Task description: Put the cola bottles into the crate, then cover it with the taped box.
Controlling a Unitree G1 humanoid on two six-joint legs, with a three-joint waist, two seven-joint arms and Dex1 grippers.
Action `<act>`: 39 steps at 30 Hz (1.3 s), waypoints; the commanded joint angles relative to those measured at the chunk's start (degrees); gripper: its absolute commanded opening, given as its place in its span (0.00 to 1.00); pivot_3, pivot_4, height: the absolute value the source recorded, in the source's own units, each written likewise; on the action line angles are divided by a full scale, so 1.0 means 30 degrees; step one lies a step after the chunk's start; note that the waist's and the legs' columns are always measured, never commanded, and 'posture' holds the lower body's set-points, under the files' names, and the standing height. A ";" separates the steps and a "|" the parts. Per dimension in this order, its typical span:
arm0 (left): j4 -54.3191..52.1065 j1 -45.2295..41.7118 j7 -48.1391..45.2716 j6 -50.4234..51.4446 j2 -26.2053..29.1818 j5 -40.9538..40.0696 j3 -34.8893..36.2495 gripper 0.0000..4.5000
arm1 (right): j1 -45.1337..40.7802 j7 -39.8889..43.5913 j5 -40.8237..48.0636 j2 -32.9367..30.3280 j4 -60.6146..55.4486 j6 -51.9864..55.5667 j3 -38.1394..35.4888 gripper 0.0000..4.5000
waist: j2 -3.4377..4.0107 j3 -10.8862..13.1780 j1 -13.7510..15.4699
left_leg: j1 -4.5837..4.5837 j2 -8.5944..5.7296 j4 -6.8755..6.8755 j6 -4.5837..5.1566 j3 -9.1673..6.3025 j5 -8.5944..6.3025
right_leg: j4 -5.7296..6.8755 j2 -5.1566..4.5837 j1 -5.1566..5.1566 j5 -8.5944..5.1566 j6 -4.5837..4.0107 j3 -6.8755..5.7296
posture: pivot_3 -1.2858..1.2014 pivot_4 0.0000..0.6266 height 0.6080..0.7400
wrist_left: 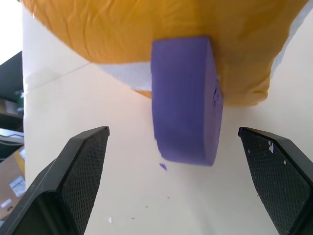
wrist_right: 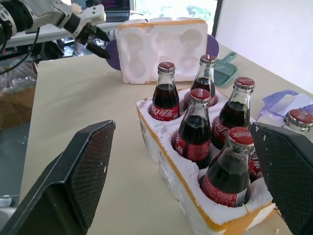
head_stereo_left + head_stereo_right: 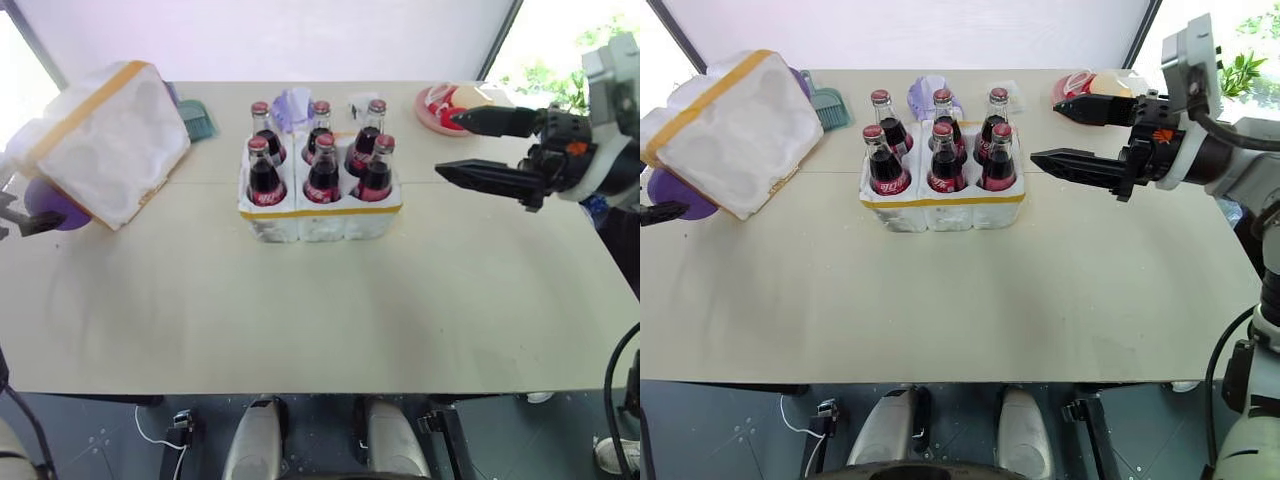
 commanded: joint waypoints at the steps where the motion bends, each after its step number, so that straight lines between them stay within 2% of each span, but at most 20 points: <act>1: -0.0445 -0.0921 -0.0463 0.0278 0.0102 -0.0061 0.0136 0.98 | -0.0664 0.0012 0.0136 0.0061 -0.0002 -0.0253 -0.0255 1.00 | -0.0013 0.0000 0.0057 | -0.0001 0.0000 0.0002 0.0000 0.0000 0.0000 | 0.0000 0.0000 0.0000 0.0000 0.0000 -0.0001 | 0.52 0.24 0.97; 15: 0.1998 -0.2662 0.1549 0.0660 -0.1851 0.0541 -0.0002 0.98 | -0.0375 -0.0368 0.0349 -0.0109 -0.0446 0.0140 -0.0591 1.00 | -0.0017 -0.0001 -0.0088 | 0.0000 -0.0001 -0.0002 0.0000 -0.0001 0.0000 | 0.0005 0.0001 -0.0002 0.0000 0.0001 -0.0002 | 0.52 0.24 0.97; 18: 0.2253 -0.2870 0.1825 0.0663 -0.1918 0.0529 0.0129 0.79 | -0.0181 -0.0503 0.0493 -0.0178 -0.0660 0.0294 -0.0766 1.00 | -0.0019 -0.0001 -0.0048 | 0.0000 -0.0001 0.0000 0.0000 -0.0001 0.0000 | 0.0006 0.0000 -0.0002 0.0000 0.0001 -0.0002 | 0.52 0.24 0.97; 24: 0.2436 -0.2892 0.1930 0.0528 -0.1713 0.0690 0.0077 0.15 | 0.0026 -0.0328 0.0675 -0.0485 -0.0915 0.0487 -0.0996 1.00 | -0.0019 -0.0002 0.0000 | 0.0001 -0.0002 0.0001 0.0000 -0.0001 0.0000 | 0.0006 0.0000 -0.0001 0.0000 0.0001 0.0000 | 0.52 0.24 0.97; 25: 0.2444 -0.2882 0.1935 0.0527 -0.1675 0.0706 0.0078 0.10 | 0.0046 -0.0307 0.0671 -0.0526 -0.0933 0.0458 -0.0978 1.00 | -0.0020 -0.0002 -0.0003 | 0.0001 -0.0002 0.0001 0.0000 -0.0001 0.0000 | 0.0005 0.0000 -0.0001 0.0000 0.0001 0.0000 | 0.52 0.24 0.97; 34: 0.1458 -0.3267 0.1823 -0.0753 -0.0964 0.0346 0.0463 0.09 | 0.0160 -0.0109 0.0395 -0.0601 -0.0741 0.0196 -0.0756 1.00 | -0.0023 0.0000 -0.0032 | 0.0000 -0.0001 0.0000 0.0000 -0.0002 0.0000 | 0.0005 0.0000 -0.0002 0.0000 0.0001 -0.0002 | 0.52 0.24 0.97; 39: -0.1530 -0.3703 0.0769 -0.2995 -0.0832 -0.0577 0.1119 0.09 | 0.0124 0.0462 0.0960 -0.1111 -0.0270 0.1067 -0.0859 1.00 | -0.0046 0.0009 0.0104 | -0.0017 -0.0004 0.0008 -0.0002 -0.0006 0.0001 | 0.0002 -0.0006 -0.0002 0.0000 0.0001 -0.0005 | 0.52 0.24 0.97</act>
